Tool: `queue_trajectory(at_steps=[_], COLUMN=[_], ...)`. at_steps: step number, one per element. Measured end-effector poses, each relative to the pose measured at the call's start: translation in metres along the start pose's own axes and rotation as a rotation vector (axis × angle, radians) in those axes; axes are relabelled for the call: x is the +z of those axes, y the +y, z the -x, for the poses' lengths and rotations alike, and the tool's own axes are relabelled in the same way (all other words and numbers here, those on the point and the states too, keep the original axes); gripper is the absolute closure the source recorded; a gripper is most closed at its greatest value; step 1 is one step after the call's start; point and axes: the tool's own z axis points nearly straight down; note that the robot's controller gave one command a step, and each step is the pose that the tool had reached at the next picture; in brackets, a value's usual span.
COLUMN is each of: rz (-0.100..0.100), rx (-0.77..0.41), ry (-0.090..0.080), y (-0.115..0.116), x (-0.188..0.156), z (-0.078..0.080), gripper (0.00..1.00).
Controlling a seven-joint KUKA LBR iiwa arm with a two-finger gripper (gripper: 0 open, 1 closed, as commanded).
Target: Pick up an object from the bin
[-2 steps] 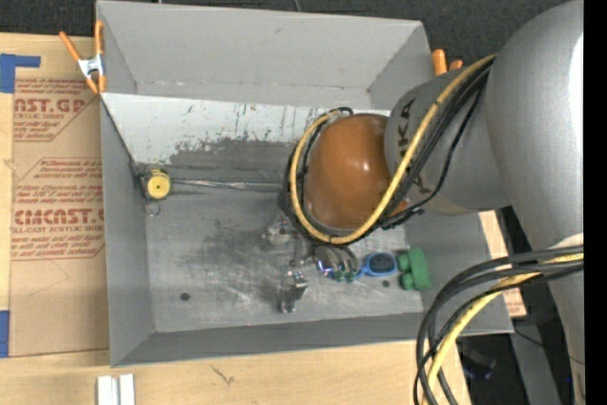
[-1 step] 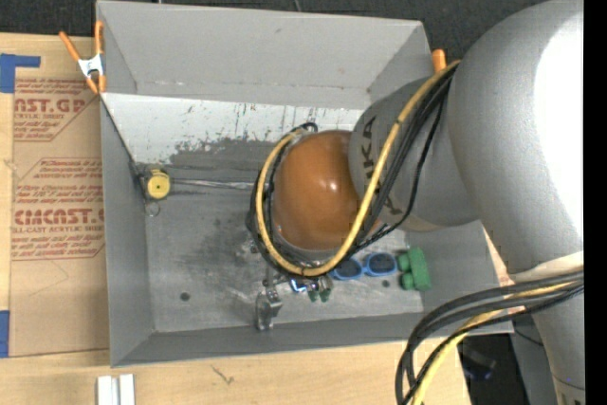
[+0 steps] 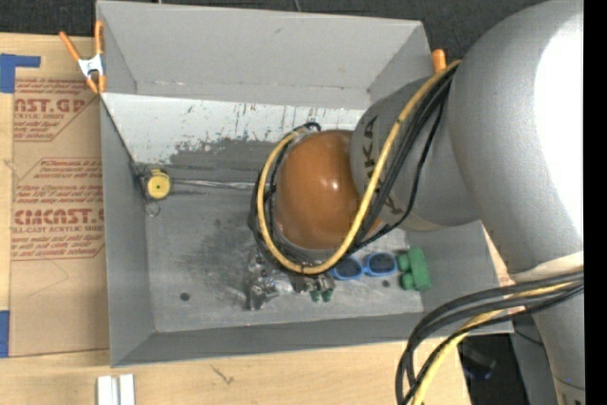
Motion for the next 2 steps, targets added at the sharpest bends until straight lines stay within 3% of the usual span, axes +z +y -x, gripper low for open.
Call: queue_trajectory(at_steps=[1,2], rz=[-0.003,-0.003], rx=[-0.122,-0.336], ry=[-0.004,0.001], y=[-0.028,-0.091], x=[-0.039,-0.058], z=[0.019,-0.01], gripper=[1.0,1.0])
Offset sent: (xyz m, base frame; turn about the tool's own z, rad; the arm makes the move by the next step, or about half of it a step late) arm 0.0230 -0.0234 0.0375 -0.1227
